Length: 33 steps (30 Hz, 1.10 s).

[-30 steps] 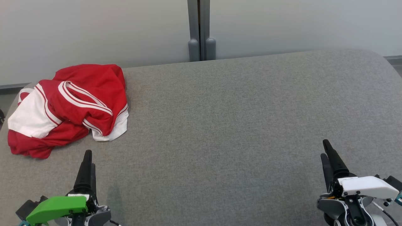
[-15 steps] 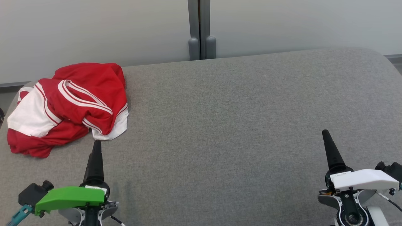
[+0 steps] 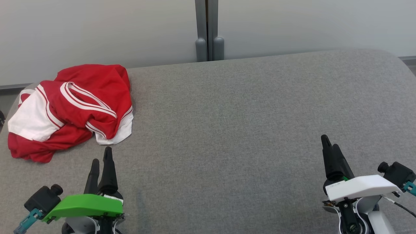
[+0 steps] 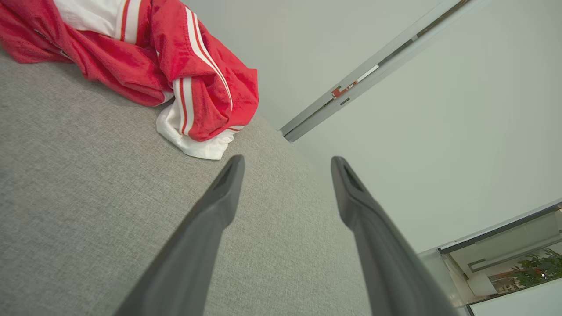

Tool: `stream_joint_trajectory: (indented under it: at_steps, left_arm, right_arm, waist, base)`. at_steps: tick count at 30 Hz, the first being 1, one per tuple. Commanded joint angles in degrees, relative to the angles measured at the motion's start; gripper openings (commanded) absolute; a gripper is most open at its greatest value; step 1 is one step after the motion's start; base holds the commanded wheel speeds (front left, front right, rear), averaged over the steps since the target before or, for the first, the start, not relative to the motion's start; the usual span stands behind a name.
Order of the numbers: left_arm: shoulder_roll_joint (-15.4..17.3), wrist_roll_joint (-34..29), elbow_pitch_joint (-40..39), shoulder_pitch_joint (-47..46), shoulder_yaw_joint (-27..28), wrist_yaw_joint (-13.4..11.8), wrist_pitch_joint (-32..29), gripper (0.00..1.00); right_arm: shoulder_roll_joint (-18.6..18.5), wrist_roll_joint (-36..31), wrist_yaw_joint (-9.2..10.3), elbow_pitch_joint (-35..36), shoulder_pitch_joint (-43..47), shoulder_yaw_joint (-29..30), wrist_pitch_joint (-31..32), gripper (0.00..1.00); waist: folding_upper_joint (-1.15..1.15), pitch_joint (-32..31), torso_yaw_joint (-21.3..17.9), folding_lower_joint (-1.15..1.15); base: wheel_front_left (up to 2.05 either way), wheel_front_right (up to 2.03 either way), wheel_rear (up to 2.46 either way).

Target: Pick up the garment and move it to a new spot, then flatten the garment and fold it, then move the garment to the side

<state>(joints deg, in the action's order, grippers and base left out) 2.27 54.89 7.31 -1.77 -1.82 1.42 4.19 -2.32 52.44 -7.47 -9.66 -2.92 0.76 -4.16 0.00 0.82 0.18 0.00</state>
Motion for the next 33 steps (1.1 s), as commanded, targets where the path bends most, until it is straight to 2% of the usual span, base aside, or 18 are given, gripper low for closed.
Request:
stream_joint_trajectory:
  at_steps: [1,33]
  left_arm:
    - [0.4,-2.35,-1.07,-0.13,-0.18,-0.32,0.67,1.0]
    - [0.6,-22.63,0.15,0.9,-3.64,-2.74,5.77,1.0]
  right_arm:
    - [-0.33,-2.3,-0.02,0.58,-0.35,-0.31,-0.69,1.0]
    - [-0.51,-25.17,-0.03,0.3,-0.85,-2.93,-5.79,1.0]
  waist:
    - [0.0,0.01,0.01,0.0]
    - [0.0,0.75,0.35,0.0]
  base:
    - [0.0,0.0,0.0]
    - [0.0,0.0,0.0]
